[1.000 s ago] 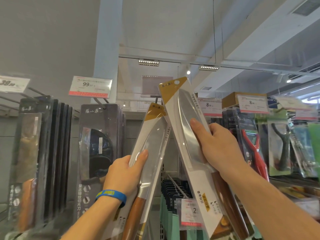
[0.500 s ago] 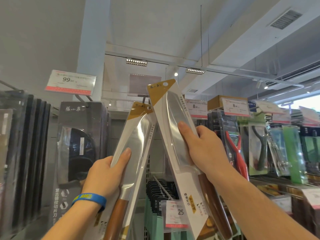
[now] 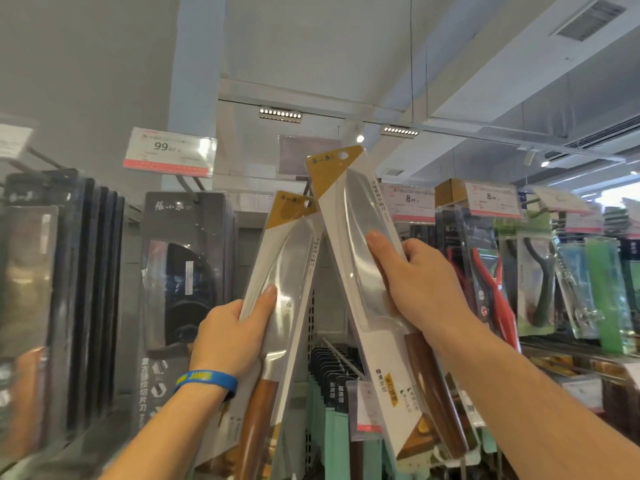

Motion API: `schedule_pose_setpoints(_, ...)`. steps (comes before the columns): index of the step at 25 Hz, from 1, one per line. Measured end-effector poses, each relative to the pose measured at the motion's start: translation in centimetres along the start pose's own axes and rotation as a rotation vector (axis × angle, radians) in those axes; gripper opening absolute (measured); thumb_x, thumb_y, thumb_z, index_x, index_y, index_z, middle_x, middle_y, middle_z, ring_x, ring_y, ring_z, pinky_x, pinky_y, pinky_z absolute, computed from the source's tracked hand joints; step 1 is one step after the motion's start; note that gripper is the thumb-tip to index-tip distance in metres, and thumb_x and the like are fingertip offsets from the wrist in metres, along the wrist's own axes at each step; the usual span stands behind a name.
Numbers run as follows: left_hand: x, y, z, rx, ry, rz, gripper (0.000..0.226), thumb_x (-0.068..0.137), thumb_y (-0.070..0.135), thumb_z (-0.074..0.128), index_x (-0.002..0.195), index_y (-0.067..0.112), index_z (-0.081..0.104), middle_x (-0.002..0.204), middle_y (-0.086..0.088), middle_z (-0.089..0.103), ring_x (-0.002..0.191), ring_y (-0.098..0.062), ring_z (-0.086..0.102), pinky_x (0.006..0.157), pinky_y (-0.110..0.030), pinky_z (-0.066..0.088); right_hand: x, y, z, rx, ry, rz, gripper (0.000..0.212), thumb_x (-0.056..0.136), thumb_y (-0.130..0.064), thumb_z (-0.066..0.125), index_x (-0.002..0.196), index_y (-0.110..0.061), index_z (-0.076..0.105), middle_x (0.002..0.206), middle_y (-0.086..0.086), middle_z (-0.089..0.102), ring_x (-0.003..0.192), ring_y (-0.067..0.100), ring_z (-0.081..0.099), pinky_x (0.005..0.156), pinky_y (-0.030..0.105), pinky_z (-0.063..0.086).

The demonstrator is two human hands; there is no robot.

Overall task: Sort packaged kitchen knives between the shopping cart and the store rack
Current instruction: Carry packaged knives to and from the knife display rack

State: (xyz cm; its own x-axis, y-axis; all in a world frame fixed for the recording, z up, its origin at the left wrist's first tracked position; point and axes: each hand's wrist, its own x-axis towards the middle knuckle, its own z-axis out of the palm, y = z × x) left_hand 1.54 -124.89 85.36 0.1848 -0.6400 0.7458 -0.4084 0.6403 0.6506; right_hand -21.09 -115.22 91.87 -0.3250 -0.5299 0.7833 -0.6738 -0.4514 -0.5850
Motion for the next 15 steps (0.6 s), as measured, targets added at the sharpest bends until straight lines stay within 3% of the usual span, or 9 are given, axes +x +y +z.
schedule_pose_setpoints(5, 1.0, 0.0, 0.5, -0.007, -0.073, -0.108, 0.085, 0.07, 0.088, 0.05, 0.062, 0.005, 0.065, 0.062, -0.011, 0.067, 0.064, -0.03, 0.064, 0.061, -0.034, 0.049, -0.4, 0.2, 0.4, 0.03, -0.004, 0.021, 0.057, 0.09, -0.077, 0.046, 0.09, -0.023, 0.063, 0.086, -0.002, 0.07, 0.077, 0.017, 0.068, 0.066, 0.037, 0.051)
schedule_pose_setpoints(9, 2.4, -1.2, 1.5, 0.169, -0.222, -0.186, 0.075, 0.083, 0.081, 0.043, 0.072, 0.01, 0.065, 0.079, -0.009, 0.07, 0.084, -0.032, 0.068, 0.079, -0.036, 0.053, -0.9, 0.4, 0.6, 0.042, 0.006, 0.025, 0.056, 0.09, -0.076, 0.047, 0.085, -0.022, 0.063, 0.081, -0.003, 0.068, 0.073, 0.015, 0.066, 0.058, 0.031, 0.041)
schedule_pose_setpoints(13, 4.2, 0.8, 1.1, 0.344, -0.507, -0.31, 0.078, 0.093, 0.071, 0.036, 0.12, 0.002, 0.062, 0.109, -0.015, 0.068, 0.099, -0.032, 0.067, 0.088, -0.04, 0.056, -1.9, 0.5, 1.3, 0.051, -0.042, 0.046, 0.057, 0.09, -0.075, 0.047, 0.083, -0.021, 0.063, 0.078, -0.004, 0.068, 0.067, 0.01, 0.065, 0.053, 0.026, 0.039)
schedule_pose_setpoints(15, 5.6, 3.4, 0.1, 0.504, -0.329, -0.08, 0.076, 0.091, 0.069, 0.047, 0.135, 0.008, 0.053, 0.117, -0.01, 0.066, 0.101, -0.027, 0.066, 0.089, -0.037, 0.055, -2.1, 0.6, 1.5, 0.062, -0.061, 0.048, 0.059, 0.09, -0.076, 0.046, 0.084, -0.02, 0.063, 0.079, -0.004, 0.069, 0.069, 0.011, 0.066, 0.054, 0.025, 0.041)
